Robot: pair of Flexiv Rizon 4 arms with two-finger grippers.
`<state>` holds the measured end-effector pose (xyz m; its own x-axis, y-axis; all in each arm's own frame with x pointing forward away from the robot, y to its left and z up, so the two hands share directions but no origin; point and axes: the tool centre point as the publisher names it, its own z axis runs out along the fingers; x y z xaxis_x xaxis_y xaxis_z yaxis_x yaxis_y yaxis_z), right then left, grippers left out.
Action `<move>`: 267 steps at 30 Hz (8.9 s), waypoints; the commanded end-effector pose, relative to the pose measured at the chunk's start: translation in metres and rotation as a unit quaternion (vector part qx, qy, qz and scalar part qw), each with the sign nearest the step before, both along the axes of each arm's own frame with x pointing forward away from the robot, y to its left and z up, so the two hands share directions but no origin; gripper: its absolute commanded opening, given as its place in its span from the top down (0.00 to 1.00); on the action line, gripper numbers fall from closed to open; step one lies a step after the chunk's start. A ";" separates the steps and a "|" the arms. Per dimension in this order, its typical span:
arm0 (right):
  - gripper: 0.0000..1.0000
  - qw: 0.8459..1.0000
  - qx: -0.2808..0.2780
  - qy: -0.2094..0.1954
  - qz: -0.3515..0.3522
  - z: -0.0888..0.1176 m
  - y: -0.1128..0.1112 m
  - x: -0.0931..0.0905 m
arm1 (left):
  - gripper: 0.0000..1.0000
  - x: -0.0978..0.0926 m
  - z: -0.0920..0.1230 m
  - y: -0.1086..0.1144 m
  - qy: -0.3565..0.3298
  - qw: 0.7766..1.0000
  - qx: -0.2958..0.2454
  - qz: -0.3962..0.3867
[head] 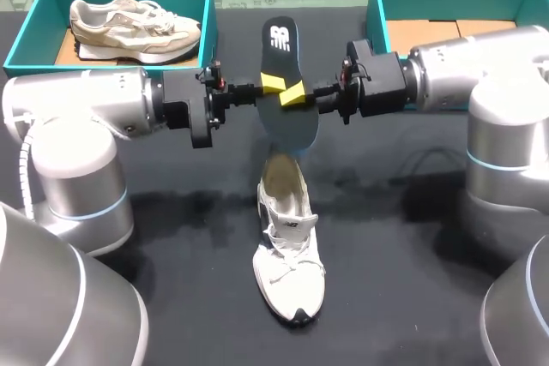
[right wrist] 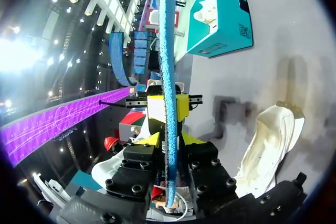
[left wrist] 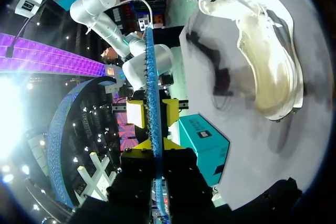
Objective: Take the shoe out of the shoebox, open the shoe tongue, remove and reinsert the insole, then place the shoe into the shoebox
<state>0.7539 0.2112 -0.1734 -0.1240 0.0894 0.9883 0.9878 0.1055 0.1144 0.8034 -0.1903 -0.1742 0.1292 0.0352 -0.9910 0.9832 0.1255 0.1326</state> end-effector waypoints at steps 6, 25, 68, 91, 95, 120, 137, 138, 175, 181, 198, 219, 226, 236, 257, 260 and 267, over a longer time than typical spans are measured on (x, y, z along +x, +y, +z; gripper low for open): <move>0.99 1.000 0.000 0.000 -0.002 -0.002 0.001 -0.001 | 1.00 -0.003 -0.001 0.000 -0.001 1.000 0.003 0.000; 1.00 1.000 -0.006 -0.019 -0.023 -0.006 -0.018 0.003 | 0.00 -0.034 0.004 0.049 -0.028 0.985 0.163 0.053; 1.00 0.987 -0.013 -0.158 -0.028 -0.025 -0.034 0.007 | 0.00 -0.050 -0.016 0.092 0.484 0.774 0.344 0.217; 1.00 0.969 0.013 -0.244 -0.040 -0.055 -0.016 0.014 | 0.00 -0.052 -0.075 0.101 0.684 0.611 0.310 0.250; 1.00 0.963 0.018 -0.267 -0.038 -0.059 -0.013 0.016 | 0.00 -0.053 -0.095 0.109 0.698 0.609 0.304 0.224; 1.00 0.949 0.064 -0.307 -0.035 -0.087 -0.004 0.023 | 0.00 -0.070 -0.151 0.105 0.682 0.647 0.293 0.176; 1.00 0.942 0.070 -0.326 -0.045 -0.091 0.001 0.019 | 0.00 -0.069 -0.151 0.091 0.694 0.612 0.268 0.268; 1.00 0.942 0.070 -0.326 -0.045 -0.091 0.001 0.019 | 0.00 -0.069 -0.151 0.091 0.694 0.612 0.268 0.268; 1.00 0.929 0.083 -0.358 -0.036 -0.100 0.005 0.019 | 0.00 -0.073 -0.193 0.057 0.667 0.602 0.316 0.305; 1.00 0.929 0.076 -0.360 -0.038 -0.100 0.004 0.019 | 0.00 -0.076 -0.191 0.057 0.658 0.609 0.316 0.310; 1.00 0.930 0.064 -0.360 -0.044 -0.103 0.008 0.015 | 0.00 -0.075 -0.181 0.064 0.655 0.611 0.299 0.330; 1.00 0.920 0.032 -0.385 -0.061 -0.104 0.004 0.027 | 0.00 -0.077 -0.177 0.072 0.655 0.606 0.299 0.339; 1.00 0.916 0.027 -0.392 -0.084 -0.107 0.000 0.026 | 0.00 -0.077 -0.177 0.072 0.655 0.606 0.299 0.339; 1.00 0.909 0.021 -0.403 -0.102 -0.112 0.002 0.023 | 0.00 -0.077 -0.177 0.072 0.655 0.606 0.299 0.339; 1.00 0.900 0.006 -0.420 -0.119 -0.127 0.005 0.009 | 0.00 -0.077 -0.177 0.072 0.655 0.606 0.299 0.339; 1.00 0.902 0.010 -0.416 -0.112 -0.130 0.006 0.006 | 0.00 -0.077 -0.177 0.072 0.655 0.606 0.299 0.339; 1.00 0.915 0.020 -0.393 -0.093 -0.142 0.005 0.001 | 0.00 -0.077 -0.177 0.072 0.655 0.606 0.299 0.339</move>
<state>0.7527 0.2177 -0.3104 -0.7831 0.1777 0.5959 0.5894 -0.0936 0.8024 0.7272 -0.1183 -0.3516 -0.9990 0.0438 -0.0099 0.0431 0.8724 -0.4869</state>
